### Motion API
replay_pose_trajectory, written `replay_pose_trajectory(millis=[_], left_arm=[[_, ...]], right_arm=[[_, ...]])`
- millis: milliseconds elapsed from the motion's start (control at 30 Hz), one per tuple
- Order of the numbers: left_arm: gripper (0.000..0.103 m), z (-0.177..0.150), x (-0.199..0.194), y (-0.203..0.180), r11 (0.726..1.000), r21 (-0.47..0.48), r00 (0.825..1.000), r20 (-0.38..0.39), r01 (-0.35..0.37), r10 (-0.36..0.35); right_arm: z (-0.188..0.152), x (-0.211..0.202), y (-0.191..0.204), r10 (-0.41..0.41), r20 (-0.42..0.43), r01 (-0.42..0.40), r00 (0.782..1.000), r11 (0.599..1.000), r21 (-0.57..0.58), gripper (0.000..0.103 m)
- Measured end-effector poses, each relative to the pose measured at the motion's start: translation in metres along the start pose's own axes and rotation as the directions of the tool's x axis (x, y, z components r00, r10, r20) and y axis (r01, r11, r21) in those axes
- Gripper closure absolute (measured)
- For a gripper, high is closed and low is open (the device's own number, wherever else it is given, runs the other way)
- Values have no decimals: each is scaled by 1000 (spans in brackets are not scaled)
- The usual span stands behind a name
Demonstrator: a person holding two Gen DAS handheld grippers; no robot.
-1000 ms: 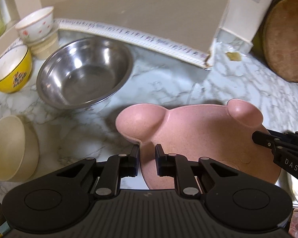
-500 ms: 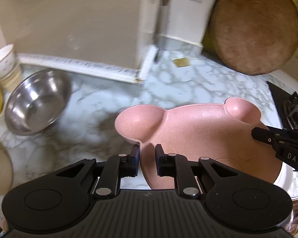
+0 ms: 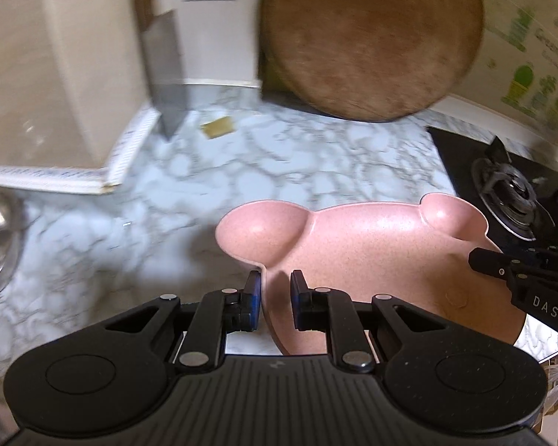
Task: Organize plates and bowls
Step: 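Lift the pink plate and carry it toward the stove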
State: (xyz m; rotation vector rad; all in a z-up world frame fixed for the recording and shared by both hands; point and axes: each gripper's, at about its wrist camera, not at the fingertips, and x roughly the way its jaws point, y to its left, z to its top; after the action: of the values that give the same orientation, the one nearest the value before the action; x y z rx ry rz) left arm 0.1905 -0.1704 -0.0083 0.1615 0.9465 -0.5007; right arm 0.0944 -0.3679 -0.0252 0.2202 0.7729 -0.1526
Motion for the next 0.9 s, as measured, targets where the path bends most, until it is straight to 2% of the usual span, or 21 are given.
replay_pose_trajectory(millis=[400, 900], left_arm=[[87, 5, 45, -59, 999, 44, 1000, -9, 21, -21], [87, 1, 76, -68, 1000, 26, 999, -39, 8, -7]], right_arm=[[-18, 5, -65, -65, -2, 65, 998, 997, 51, 87], [-25, 32, -86, -54, -28, 55, 998, 998, 32, 87]])
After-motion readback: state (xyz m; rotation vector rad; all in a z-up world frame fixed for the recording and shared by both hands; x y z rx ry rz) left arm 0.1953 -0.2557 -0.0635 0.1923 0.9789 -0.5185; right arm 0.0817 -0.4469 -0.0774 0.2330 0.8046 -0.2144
